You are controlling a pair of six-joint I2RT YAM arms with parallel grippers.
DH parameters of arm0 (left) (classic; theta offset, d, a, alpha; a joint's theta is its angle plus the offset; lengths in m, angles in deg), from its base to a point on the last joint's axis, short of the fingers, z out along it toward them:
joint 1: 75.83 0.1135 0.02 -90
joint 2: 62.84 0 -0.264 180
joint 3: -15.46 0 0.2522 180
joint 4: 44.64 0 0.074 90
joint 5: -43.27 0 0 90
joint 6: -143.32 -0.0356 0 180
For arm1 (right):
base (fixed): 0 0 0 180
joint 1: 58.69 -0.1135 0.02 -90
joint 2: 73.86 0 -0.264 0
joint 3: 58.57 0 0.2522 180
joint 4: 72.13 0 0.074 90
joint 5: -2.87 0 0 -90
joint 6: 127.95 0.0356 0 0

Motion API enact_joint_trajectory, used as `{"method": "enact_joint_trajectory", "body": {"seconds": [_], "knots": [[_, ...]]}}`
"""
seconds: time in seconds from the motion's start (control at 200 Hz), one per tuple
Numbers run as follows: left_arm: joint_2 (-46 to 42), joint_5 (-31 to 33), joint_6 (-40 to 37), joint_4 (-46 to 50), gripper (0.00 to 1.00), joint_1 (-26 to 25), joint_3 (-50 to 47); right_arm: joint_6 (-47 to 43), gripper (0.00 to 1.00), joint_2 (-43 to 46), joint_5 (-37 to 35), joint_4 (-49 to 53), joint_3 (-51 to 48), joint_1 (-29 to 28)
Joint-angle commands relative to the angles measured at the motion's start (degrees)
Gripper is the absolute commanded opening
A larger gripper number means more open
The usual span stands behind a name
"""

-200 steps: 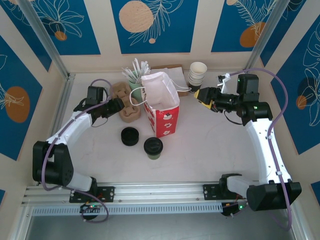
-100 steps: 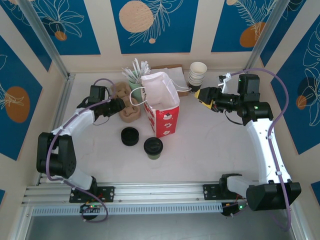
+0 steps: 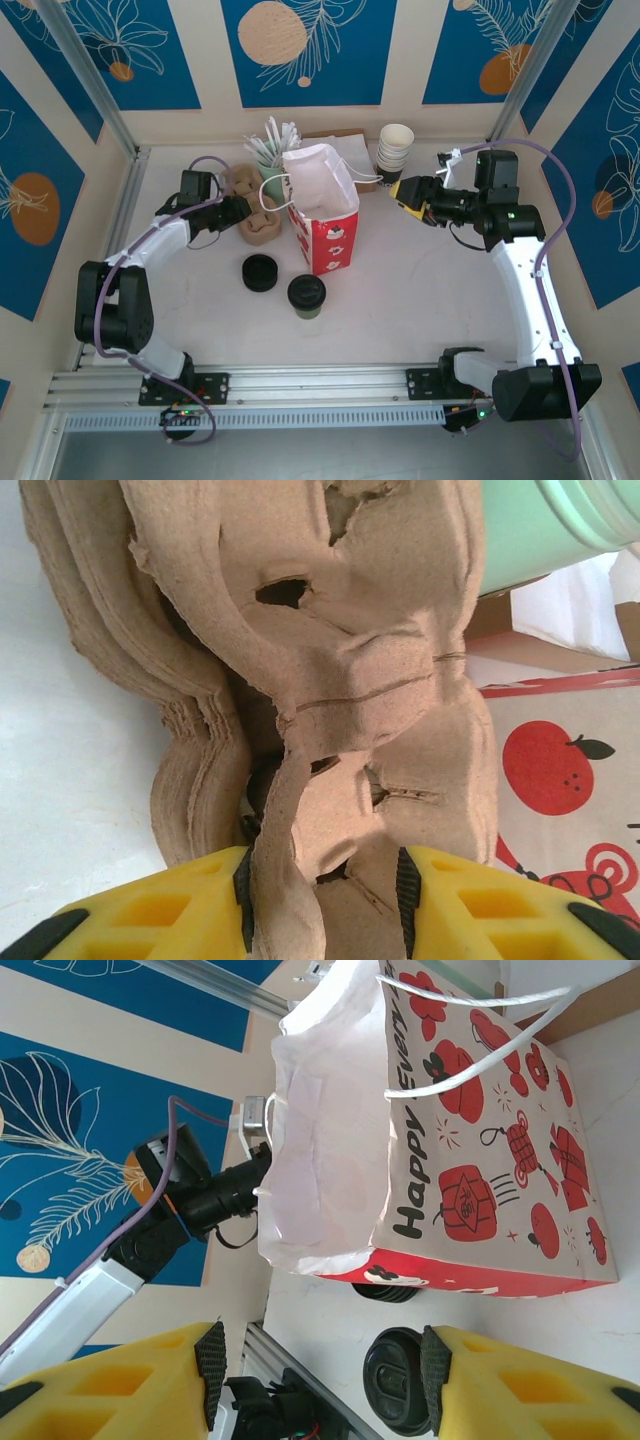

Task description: Pack the takeout coffee

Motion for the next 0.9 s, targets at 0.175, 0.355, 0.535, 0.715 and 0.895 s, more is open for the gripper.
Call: {"method": "enact_joint_trajectory", "body": {"seconds": [0.175,0.355,0.535,0.715,0.895], "knots": [[0.99,-2.16,0.98,-2.71,0.32,0.81,0.98,-0.19,0.56,0.03,2.03,0.71,-0.63,0.49],[0.99,-2.39,1.24,-2.9,0.24,0.73,1.43,-0.19,0.56,0.17,2.04,1.01,-0.44,0.58],[0.66,-2.76,1.59,-2.87,0.15,0.71,2.07,-0.2,0.56,0.45,2.09,1.23,-0.35,0.66],[-0.3,-3.13,1.97,-2.61,0.09,0.67,3.27,-0.21,0.56,0.79,2.16,1.5,-0.26,0.82],[-2.44,-2.42,1.28,0.2,0.08,0.72,6.12,-0.04,0.56,1.19,2.33,1.5,-0.13,1.19]]}}
